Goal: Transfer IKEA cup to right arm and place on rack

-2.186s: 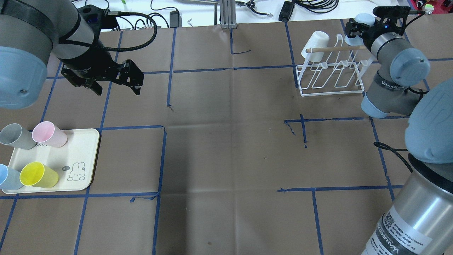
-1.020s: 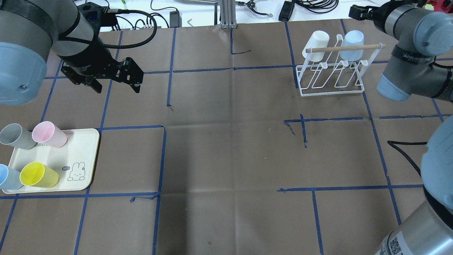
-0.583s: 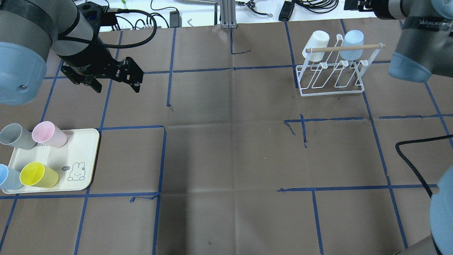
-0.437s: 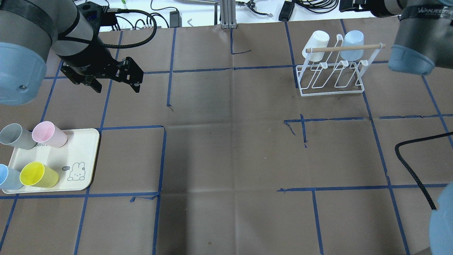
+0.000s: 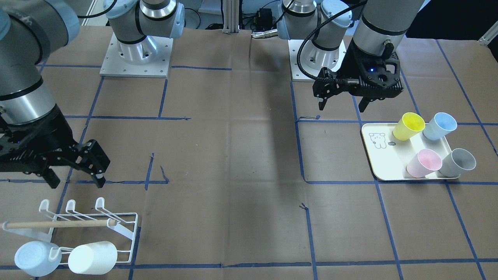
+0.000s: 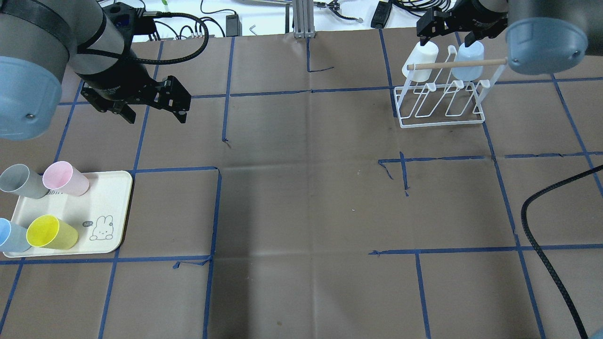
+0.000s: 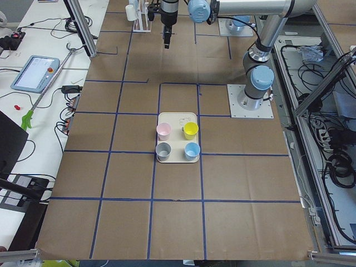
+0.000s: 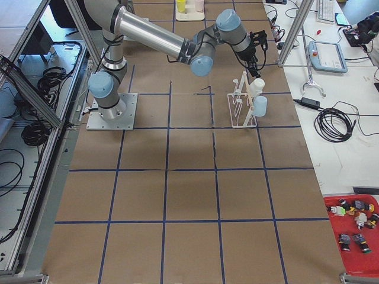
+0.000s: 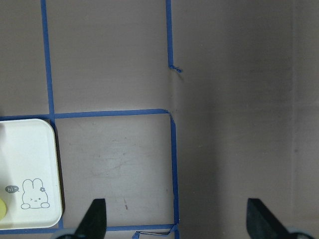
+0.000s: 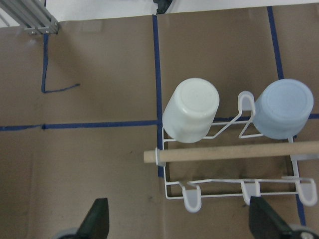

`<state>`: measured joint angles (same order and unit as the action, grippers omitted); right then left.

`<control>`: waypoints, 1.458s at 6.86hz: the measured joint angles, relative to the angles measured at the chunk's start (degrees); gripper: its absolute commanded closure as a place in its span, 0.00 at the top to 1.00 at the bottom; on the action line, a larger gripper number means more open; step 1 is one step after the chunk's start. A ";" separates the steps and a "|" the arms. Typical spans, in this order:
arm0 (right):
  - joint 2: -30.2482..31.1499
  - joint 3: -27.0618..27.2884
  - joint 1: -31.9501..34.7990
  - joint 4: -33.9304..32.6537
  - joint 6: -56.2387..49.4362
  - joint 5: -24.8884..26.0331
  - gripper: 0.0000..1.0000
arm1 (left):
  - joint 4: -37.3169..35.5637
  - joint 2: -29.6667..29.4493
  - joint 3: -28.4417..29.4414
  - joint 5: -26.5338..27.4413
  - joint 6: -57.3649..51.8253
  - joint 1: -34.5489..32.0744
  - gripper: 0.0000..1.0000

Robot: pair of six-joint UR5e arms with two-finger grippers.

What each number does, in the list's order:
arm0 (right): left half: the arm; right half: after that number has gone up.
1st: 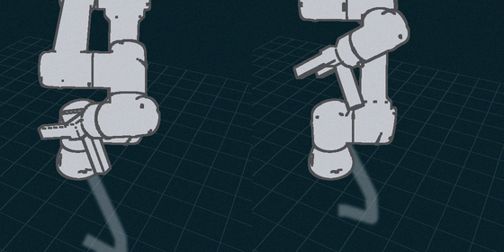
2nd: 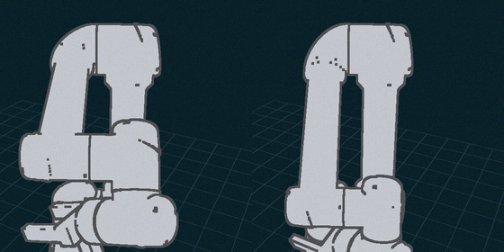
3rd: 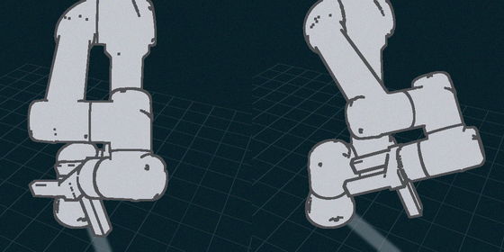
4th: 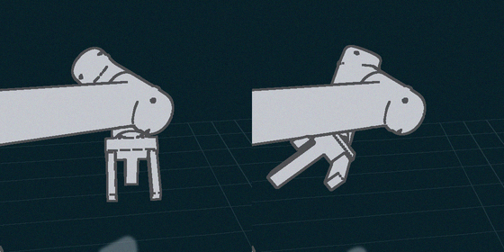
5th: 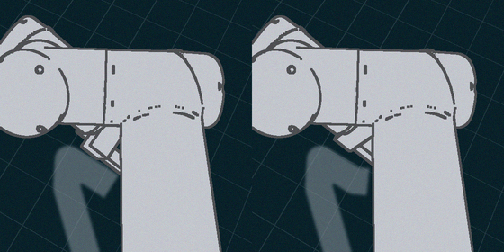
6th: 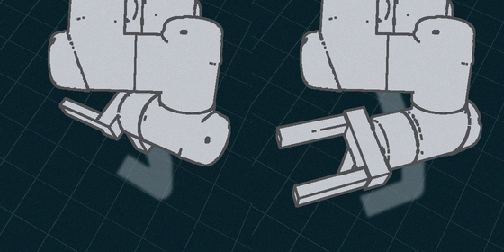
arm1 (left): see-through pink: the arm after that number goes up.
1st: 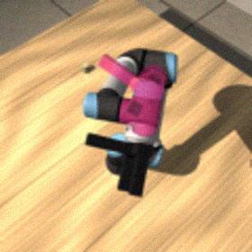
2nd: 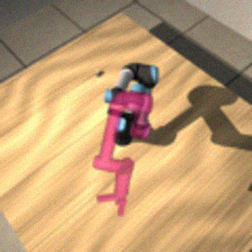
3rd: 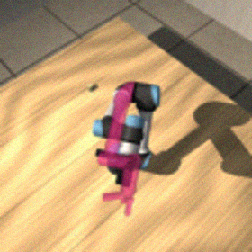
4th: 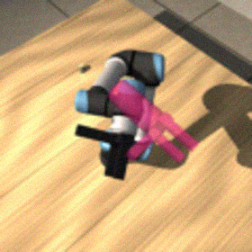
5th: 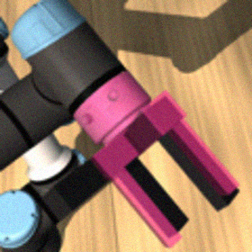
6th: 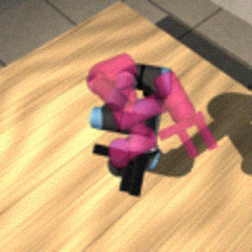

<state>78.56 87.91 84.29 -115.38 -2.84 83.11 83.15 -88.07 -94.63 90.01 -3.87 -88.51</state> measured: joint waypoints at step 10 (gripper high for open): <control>14.07 3.28 9.58 25.41 7.15 9.41 1.00 | -0.09 0.18 -0.36 -0.10 0.00 0.00 1.00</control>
<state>92.63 91.19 93.87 -89.96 4.30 92.52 83.06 -87.89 -94.99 89.91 -3.87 -88.51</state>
